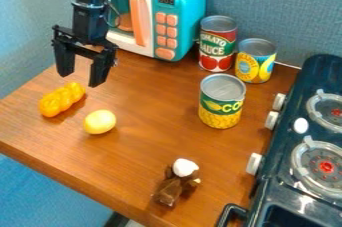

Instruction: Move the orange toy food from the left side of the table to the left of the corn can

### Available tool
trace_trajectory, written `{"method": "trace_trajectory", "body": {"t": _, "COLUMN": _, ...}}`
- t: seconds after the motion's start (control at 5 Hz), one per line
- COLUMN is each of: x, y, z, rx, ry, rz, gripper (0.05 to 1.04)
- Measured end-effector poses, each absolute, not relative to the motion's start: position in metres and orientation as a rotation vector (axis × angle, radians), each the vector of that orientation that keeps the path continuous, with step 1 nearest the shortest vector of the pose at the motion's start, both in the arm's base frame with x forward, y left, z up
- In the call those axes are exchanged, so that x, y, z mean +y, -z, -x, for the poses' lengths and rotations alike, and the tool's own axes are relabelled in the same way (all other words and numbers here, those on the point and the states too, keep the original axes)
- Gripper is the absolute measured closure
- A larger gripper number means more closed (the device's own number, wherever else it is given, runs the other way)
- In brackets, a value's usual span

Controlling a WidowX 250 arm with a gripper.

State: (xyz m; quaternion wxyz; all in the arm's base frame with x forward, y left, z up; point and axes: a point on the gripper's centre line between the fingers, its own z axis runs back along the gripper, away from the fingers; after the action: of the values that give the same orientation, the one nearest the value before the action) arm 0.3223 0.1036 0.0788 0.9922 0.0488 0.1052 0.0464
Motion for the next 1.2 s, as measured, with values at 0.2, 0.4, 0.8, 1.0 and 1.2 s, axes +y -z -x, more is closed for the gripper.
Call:
{"method": "trace_trajectory", "body": {"t": 0.2, "x": 0.102, "y": -0.066, "z": -0.319, "rx": 0.246, "ry": -0.088, "rz": -0.087, "gripper": 0.087}}
{"method": "trace_trajectory", "body": {"t": 0.4, "x": 0.101, "y": -0.054, "z": -0.319, "rx": 0.219, "ry": -0.043, "rz": -0.065, "gripper": 0.087}}
{"method": "trace_trajectory", "body": {"t": 0.8, "x": 0.122, "y": -0.045, "z": -0.320, "rx": 0.151, "ry": -0.060, "rz": -0.083, "gripper": 0.087}}
{"method": "trace_trajectory", "body": {"t": 1.0, "x": 0.126, "y": -0.049, "z": -0.322, "rx": 0.143, "ry": -0.090, "rz": -0.106, "gripper": 0.087}}
{"method": "trace_trajectory", "body": {"t": 1.2, "x": 0.138, "y": -0.054, "z": -0.322, "rx": 0.139, "ry": -0.154, "rz": -0.130, "gripper": 0.087}}
